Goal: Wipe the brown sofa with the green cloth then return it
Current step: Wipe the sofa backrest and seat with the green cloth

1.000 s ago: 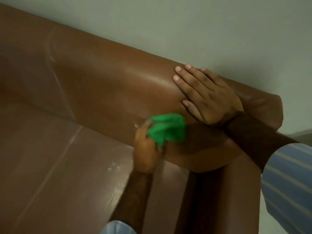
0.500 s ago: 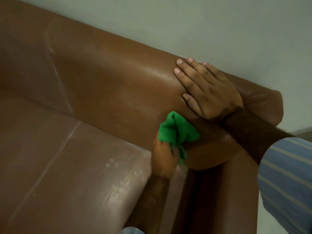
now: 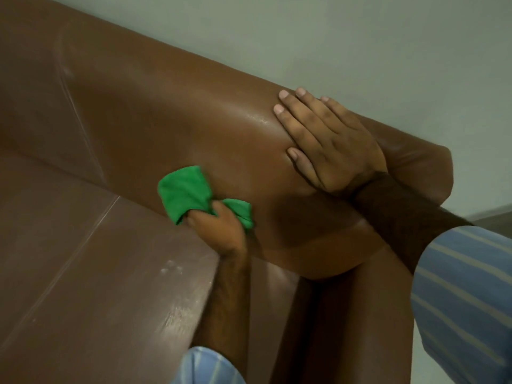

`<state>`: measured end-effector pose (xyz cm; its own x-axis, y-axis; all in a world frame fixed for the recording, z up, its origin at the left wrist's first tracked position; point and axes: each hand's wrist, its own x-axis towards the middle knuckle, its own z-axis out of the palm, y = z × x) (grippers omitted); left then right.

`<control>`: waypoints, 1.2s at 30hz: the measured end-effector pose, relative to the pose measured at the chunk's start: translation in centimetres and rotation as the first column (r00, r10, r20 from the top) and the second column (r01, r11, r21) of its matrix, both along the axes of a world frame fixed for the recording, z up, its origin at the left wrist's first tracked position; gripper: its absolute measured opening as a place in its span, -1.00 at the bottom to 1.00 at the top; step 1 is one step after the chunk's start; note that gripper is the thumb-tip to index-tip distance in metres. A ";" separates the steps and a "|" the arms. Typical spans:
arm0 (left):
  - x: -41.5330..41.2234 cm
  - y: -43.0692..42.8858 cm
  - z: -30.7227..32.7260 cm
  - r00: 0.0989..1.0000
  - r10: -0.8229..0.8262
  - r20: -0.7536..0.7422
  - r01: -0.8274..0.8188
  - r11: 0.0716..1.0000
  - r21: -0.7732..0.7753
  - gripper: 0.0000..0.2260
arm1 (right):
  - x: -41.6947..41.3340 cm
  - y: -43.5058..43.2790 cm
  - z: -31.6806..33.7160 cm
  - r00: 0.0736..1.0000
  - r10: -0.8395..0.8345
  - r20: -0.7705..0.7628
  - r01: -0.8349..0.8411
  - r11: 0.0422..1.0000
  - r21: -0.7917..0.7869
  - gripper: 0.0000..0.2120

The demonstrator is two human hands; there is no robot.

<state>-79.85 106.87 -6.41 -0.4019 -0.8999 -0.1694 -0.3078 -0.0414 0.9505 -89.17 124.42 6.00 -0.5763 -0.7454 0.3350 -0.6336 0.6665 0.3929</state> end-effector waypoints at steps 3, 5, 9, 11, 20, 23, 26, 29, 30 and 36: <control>4.5 2.4 -1.2 0.846 -0.530 0.056 0.522 0.801 -0.293 -0.69 | 0.1 0.0 0.0 1.000 -0.007 0.000 0.007 1.000 0.011 -0.40; 7.3 0.0 -3.5 0.592 -0.787 0.174 0.794 0.533 -0.291 -0.67 | 0.1 -0.2 0.1 1.000 -0.014 0.005 0.014 1.000 0.012 -0.41; 11.2 -10.8 -9.8 0.475 -0.578 0.664 0.850 0.497 -0.175 -0.70 | 0.2 0.0 0.2 1.000 -0.015 -0.004 0.015 1.000 0.014 -0.41; 12.5 -14.6 -11.4 0.485 -0.387 0.784 0.749 0.647 -0.144 -0.67 | 0.3 -0.1 0.0 1.000 -0.017 -0.014 0.017 1.000 0.009 -0.41; 15.5 -0.9 -10.7 0.078 -0.749 0.658 0.965 -0.108 -0.238 -0.52 | 0.4 -0.3 0.0 0.999 -0.023 -0.025 0.023 1.000 0.011 -0.41; 15.6 -8.0 -11.2 0.073 -0.657 0.750 0.880 -0.312 -0.359 -0.56 | 0.5 -0.2 0.3 1.000 -0.025 -0.015 0.025 1.000 0.016 -0.41; 15.9 -16.5 -12.2 0.413 -0.470 0.780 0.898 0.354 -0.262 -0.63 | 0.6 -0.4 0.3 0.999 -0.028 -0.019 0.028 1.000 0.013 -0.40; 16.7 -15.2 -12.4 0.521 -0.232 0.822 0.641 0.742 -0.197 -0.69 | 0.6 -0.5 0.3 1.000 -0.029 -0.001 0.029 0.999 0.027 -0.40; 17.1 -12.5 -12.2 0.511 -0.287 0.810 0.679 0.712 -0.176 -0.68 | 0.6 -0.4 0.3 1.000 -0.028 0.010 0.028 1.000 0.015 -0.39; 20.0 -2.0 -12.3 0.071 -0.722 0.689 0.912 -0.232 -0.338 -0.69 | 0.8 -0.7 0.5 0.999 -0.052 0.014 0.051 0.998 0.030 -0.39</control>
<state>-59.88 104.85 -18.74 -0.9178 0.3885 -0.0817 0.3239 0.8517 0.4119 -88.42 123.71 6.45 -0.6190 -0.7240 0.3045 -0.6047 0.6867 0.4035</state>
